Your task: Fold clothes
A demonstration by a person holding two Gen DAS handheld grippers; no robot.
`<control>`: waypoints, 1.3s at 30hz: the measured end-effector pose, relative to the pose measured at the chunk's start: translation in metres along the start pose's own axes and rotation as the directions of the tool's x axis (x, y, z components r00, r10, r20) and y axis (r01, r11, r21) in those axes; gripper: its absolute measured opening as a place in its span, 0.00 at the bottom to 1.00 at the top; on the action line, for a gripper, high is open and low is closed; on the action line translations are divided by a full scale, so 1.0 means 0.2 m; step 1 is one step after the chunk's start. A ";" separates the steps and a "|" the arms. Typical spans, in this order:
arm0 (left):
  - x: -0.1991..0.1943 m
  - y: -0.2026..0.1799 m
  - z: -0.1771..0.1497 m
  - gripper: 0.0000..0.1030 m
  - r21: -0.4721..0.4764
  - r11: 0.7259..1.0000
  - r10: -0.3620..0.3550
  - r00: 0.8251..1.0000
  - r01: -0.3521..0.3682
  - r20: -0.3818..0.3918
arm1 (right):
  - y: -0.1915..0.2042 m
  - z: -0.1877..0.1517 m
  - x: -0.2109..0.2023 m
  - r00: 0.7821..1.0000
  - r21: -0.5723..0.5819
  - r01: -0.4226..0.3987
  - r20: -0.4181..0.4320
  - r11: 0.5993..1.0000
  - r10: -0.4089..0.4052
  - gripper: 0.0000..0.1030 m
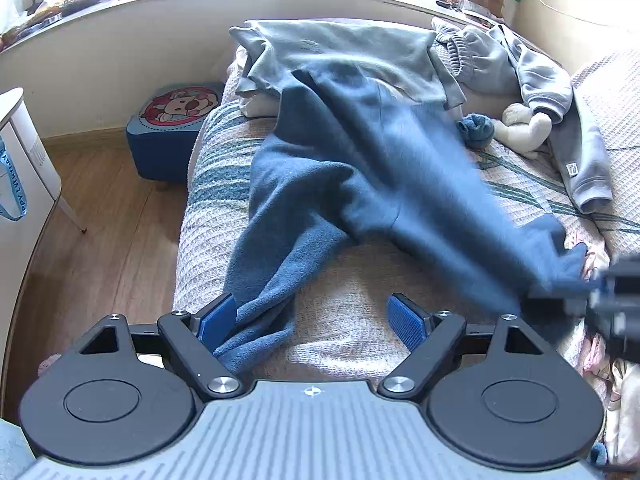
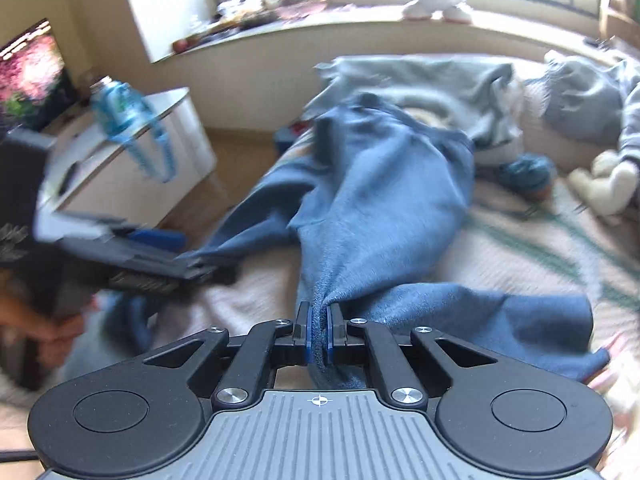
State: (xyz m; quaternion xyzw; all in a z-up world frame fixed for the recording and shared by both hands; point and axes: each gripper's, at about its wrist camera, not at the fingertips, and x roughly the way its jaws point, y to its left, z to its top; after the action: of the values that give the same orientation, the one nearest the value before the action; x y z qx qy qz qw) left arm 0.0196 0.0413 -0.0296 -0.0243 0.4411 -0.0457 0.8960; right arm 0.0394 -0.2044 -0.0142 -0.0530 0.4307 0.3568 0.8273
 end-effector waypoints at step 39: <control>-0.01 -0.01 -0.05 0.84 0.034 0.999 -0.012 1.000 0.012 -0.021 | 0.01 -0.23 0.24 0.991 0.079 0.052 -0.124 0.996 -0.042 0.10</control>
State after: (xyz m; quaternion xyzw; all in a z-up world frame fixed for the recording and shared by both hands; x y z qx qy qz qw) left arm 0.0105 0.0392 -0.0332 -0.0110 0.4493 -0.0590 0.8913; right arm 0.0259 -0.1943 -0.0782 -0.0509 0.4934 0.3152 0.8090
